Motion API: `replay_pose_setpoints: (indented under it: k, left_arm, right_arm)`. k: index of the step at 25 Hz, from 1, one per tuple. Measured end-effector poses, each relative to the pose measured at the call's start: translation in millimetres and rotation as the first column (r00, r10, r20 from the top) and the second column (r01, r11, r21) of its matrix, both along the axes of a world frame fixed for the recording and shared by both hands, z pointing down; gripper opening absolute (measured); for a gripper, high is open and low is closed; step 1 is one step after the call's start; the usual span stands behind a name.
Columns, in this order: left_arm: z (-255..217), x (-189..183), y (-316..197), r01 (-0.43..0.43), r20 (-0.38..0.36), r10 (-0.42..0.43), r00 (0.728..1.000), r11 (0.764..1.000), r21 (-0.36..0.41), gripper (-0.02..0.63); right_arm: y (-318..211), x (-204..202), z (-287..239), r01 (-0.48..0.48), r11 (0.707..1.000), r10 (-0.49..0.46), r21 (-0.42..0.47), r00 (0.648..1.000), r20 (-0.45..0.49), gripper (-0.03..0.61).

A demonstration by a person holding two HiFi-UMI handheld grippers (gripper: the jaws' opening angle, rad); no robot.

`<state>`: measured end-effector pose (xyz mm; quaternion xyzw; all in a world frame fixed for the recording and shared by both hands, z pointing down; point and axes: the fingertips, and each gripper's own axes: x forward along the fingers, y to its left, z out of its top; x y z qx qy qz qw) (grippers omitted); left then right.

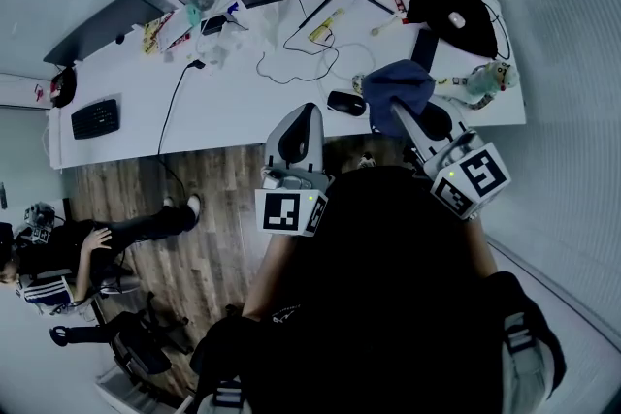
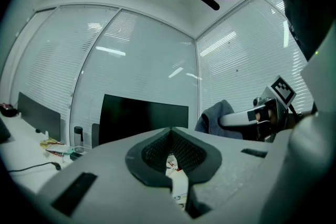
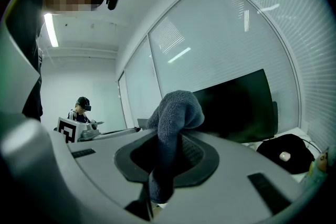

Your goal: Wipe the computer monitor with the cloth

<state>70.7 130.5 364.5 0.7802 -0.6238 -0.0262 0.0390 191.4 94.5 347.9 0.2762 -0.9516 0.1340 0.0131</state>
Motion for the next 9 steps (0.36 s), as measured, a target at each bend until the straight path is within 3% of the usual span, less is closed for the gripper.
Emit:
replay_pose_setpoints:
  k: [9]
  left_arm:
    - [7.5,4.3,-1.1,-0.040,-0.006,0.040,0.999,0.999,-0.028,0.006]
  right_arm:
    - [3.1,-1.8,7.5,-0.008,1.000,0.008,-0.026,1.000,-0.019,0.057]
